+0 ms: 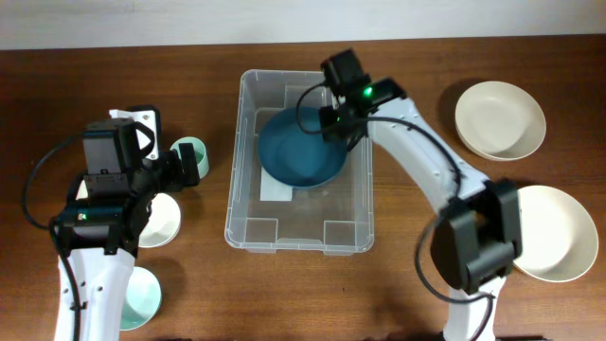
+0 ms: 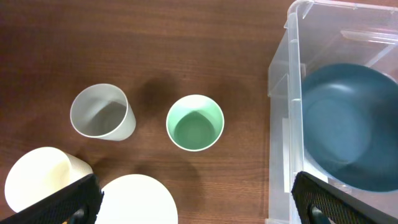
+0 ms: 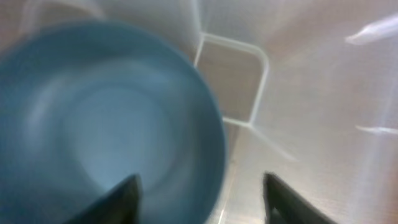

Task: Pack container
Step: 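Release the plate and move the right gripper to the cream bowl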

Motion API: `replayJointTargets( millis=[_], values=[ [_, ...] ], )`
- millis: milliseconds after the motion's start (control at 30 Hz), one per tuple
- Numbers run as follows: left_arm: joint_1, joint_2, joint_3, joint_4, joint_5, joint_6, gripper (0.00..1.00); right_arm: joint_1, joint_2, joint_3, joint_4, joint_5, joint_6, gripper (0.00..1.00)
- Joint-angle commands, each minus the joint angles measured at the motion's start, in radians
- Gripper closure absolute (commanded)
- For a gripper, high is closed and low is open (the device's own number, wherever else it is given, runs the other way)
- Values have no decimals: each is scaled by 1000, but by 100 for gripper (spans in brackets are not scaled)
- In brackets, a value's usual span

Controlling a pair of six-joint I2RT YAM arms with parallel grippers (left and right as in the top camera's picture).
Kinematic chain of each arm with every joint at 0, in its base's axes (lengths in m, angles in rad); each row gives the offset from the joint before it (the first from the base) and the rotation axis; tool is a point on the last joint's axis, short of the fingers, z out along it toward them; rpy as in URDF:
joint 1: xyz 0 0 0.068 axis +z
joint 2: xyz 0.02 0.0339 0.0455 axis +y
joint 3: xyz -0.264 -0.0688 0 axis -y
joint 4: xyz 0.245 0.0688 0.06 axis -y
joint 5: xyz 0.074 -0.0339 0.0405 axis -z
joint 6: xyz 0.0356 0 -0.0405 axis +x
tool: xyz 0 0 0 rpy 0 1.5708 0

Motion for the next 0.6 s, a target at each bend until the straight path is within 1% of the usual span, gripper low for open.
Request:
replayJointTargets(
  millis=[0, 133, 233, 400, 467, 567],
  values=[
    [5, 0, 19, 0, -7, -8, 1, 1, -170, 169, -45, 25, -176, 30],
    [5, 0, 19, -1, -6, -8, 1, -50, -229, 267, -78, 150, -186, 28],
    [5, 0, 19, -1, -6, -8, 1, -117, -233, 269, -99, 215, -181, 26],
    [5, 0, 19, 0, -6, -9, 1, -296, -127, 245, -201, 237, -160, 20],
    [5, 0, 19, -1, -6, -9, 0, -345, -69, 244, -239, 237, -160, 14],
    [5, 0, 19, 0, -6, -9, 1, -406, 24, 244, -275, 237, -145, 11]
  ],
)
